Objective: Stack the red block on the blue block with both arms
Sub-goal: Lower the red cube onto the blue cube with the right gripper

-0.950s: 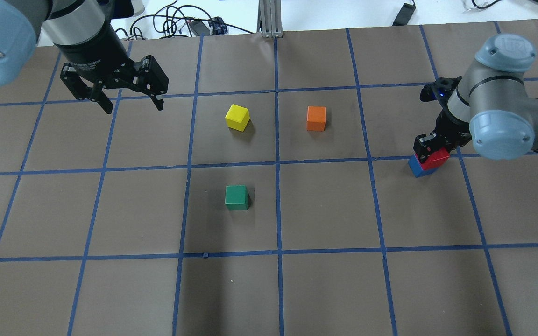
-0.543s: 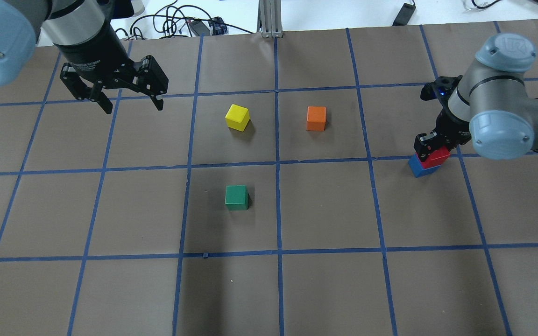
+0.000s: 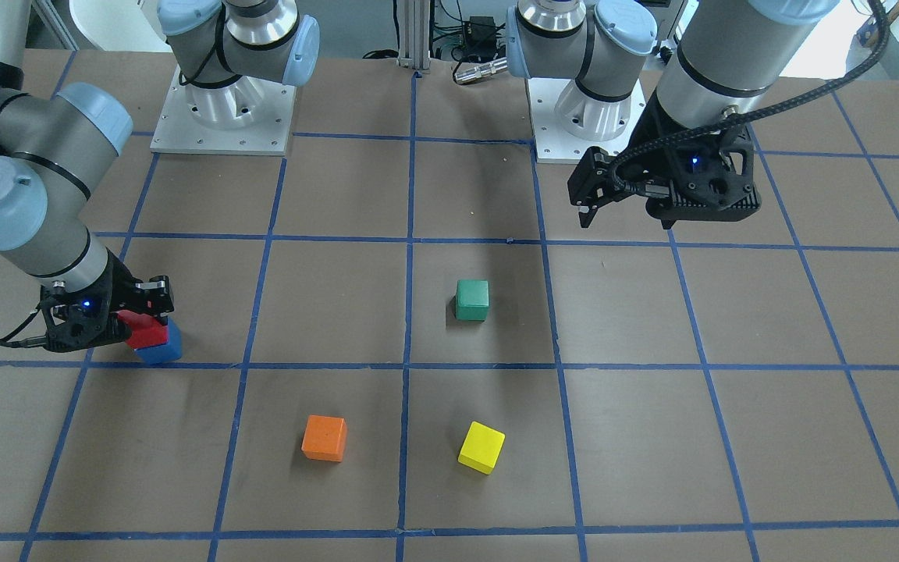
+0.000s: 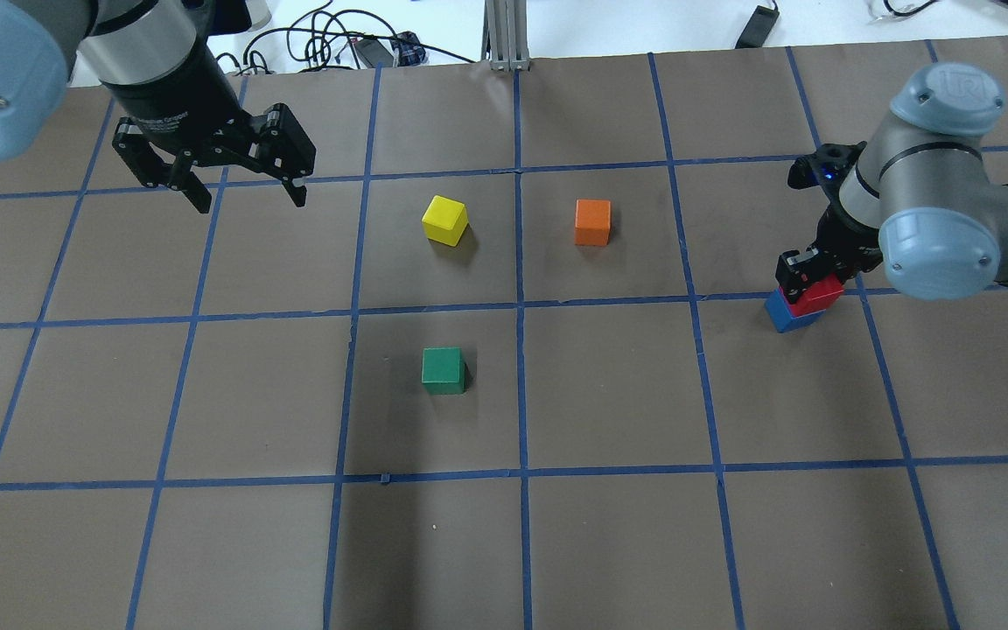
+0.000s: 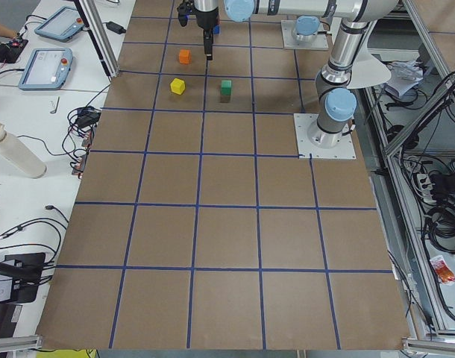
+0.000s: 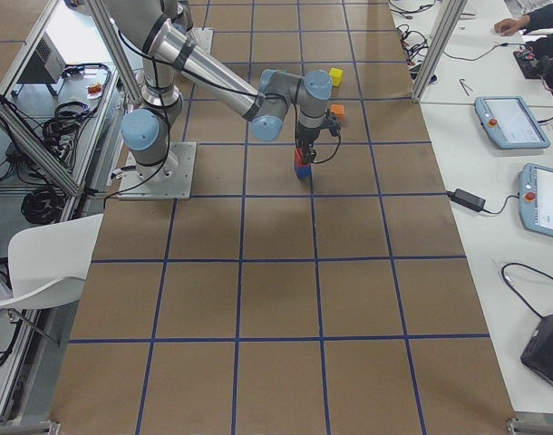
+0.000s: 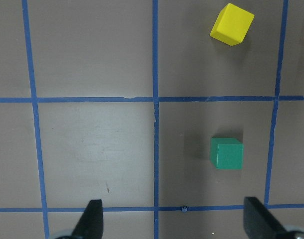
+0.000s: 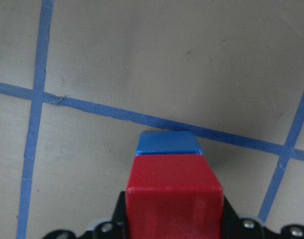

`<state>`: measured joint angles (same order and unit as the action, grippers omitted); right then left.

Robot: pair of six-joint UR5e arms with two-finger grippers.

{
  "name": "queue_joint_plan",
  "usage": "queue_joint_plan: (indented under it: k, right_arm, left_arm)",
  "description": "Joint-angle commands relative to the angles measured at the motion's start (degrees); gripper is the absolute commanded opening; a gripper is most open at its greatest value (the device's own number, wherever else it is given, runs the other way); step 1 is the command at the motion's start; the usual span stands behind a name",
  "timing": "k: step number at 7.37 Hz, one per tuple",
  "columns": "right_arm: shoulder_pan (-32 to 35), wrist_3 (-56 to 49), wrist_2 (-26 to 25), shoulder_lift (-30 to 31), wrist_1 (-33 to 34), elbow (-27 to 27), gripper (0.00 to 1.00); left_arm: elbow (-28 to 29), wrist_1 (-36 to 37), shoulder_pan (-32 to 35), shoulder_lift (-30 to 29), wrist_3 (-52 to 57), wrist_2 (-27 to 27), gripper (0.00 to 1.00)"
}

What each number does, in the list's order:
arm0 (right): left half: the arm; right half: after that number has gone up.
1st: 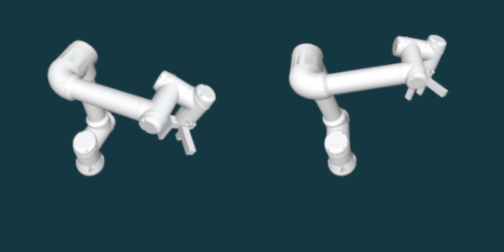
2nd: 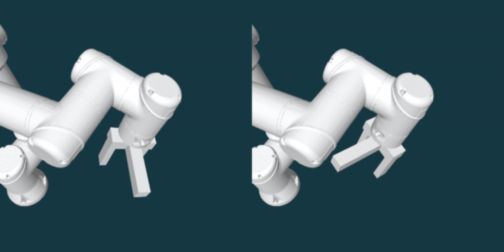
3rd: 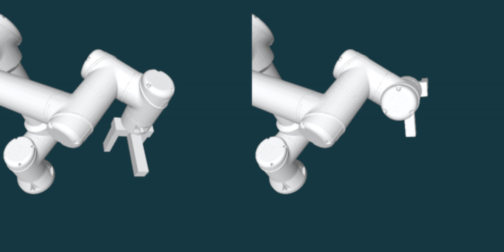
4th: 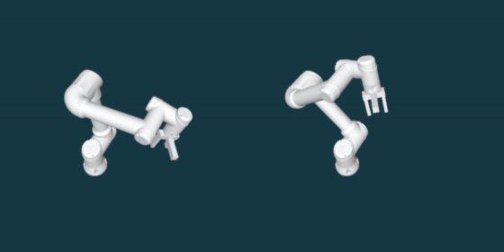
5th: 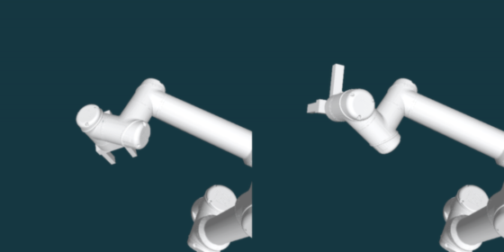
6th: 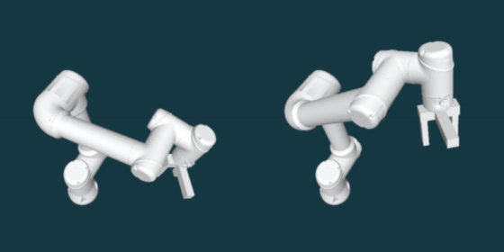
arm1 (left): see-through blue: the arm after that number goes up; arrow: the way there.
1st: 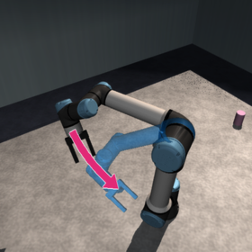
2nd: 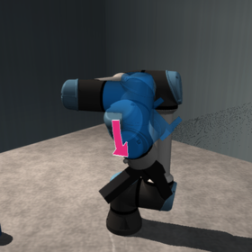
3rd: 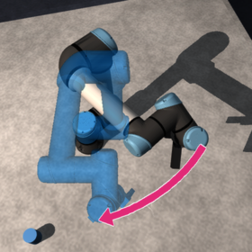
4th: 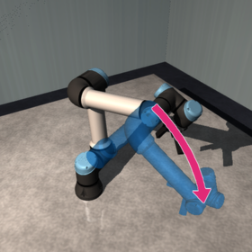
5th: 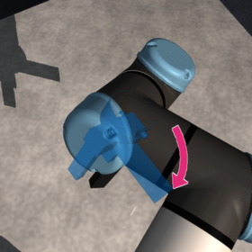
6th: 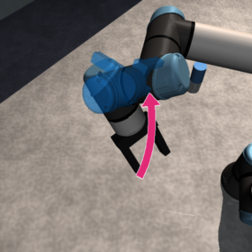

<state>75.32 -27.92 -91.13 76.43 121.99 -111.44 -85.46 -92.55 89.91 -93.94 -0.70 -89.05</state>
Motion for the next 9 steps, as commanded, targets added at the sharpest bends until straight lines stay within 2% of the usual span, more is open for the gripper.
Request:
queue_joint_plan:
  k: [1,2,3,4,7,9]
  right_arm:
    - [0.0,0.1,-0.3,0.0,0.0,-0.1,0.47]
    - [0.0,0.2,-0.4,0.0,0.0,-0.1,0.51]
    - [0.0,0.6,-0.3,0.0,-0.1,-0.1,0.81]
    - [0.0,0.6,-0.4,0.0,-0.1,-0.1,0.98]
    - [0.0,0.8,-2.3,0.9,-1.2,2.3,1.0]
    - [0.1,2.9,-2.5,2.4,-12.5,10.5,1.0]
  left_arm:
    - [0.0,0.0,-0.1,0.0,0.0,0.0,1.0]
    - [-0.1,0.0,-0.1,0.1,0.1,-0.1,1.0]
    - [-0.1,0.0,-0.2,0.1,0.1,0.0,1.0]
    - [-0.1,0.0,-0.2,0.1,0.1,0.0,1.0]
    - [-0.1,0.0,-0.2,0.0,0.1,0.0,1.0]
    - [0.2,0.0,-0.2,-0.2,0.0,0.0,1.0]
